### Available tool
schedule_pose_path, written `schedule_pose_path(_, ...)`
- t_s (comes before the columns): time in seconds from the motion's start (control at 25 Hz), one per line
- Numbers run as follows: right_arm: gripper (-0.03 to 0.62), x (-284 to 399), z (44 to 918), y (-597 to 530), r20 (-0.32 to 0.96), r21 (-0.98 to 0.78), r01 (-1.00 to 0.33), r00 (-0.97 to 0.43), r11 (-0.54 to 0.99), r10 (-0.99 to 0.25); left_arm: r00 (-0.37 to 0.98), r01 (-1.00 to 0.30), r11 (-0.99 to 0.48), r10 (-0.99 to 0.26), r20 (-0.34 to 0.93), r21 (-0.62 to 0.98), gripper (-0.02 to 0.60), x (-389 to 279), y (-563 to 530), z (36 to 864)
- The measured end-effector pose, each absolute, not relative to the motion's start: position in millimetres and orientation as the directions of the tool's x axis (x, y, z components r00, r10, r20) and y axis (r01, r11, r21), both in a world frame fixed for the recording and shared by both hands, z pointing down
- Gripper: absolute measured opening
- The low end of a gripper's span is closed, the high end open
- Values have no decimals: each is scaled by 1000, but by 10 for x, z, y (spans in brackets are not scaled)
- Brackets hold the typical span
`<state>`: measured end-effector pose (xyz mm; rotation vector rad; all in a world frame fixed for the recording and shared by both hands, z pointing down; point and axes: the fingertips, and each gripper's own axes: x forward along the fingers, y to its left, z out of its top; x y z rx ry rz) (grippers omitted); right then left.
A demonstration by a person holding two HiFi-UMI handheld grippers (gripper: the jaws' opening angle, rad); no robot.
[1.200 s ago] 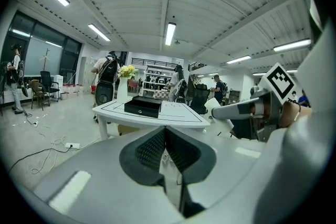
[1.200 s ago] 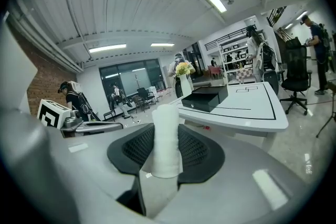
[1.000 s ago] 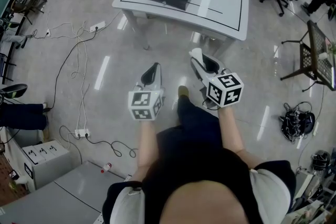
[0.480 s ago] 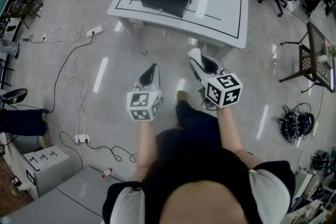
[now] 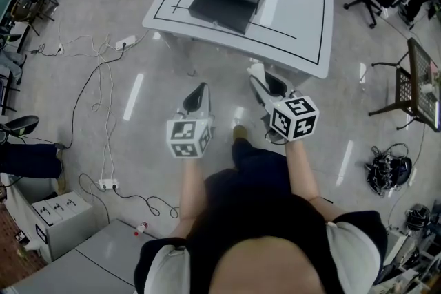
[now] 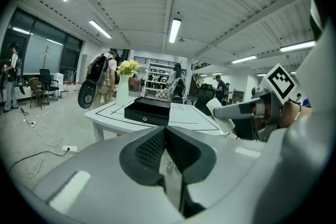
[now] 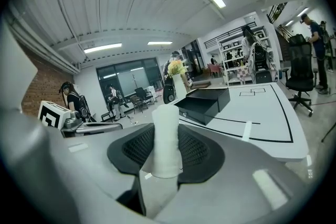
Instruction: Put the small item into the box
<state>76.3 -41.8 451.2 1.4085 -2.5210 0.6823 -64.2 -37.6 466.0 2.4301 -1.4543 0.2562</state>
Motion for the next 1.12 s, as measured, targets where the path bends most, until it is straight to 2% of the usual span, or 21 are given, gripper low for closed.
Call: schedule_pose_path(1.12, 140, 890, 4553, -1347, 364, -293, -826, -562, 482, -742, 431, -902, -400, -854, 291, 160, 9, -547, -1236, 4699)
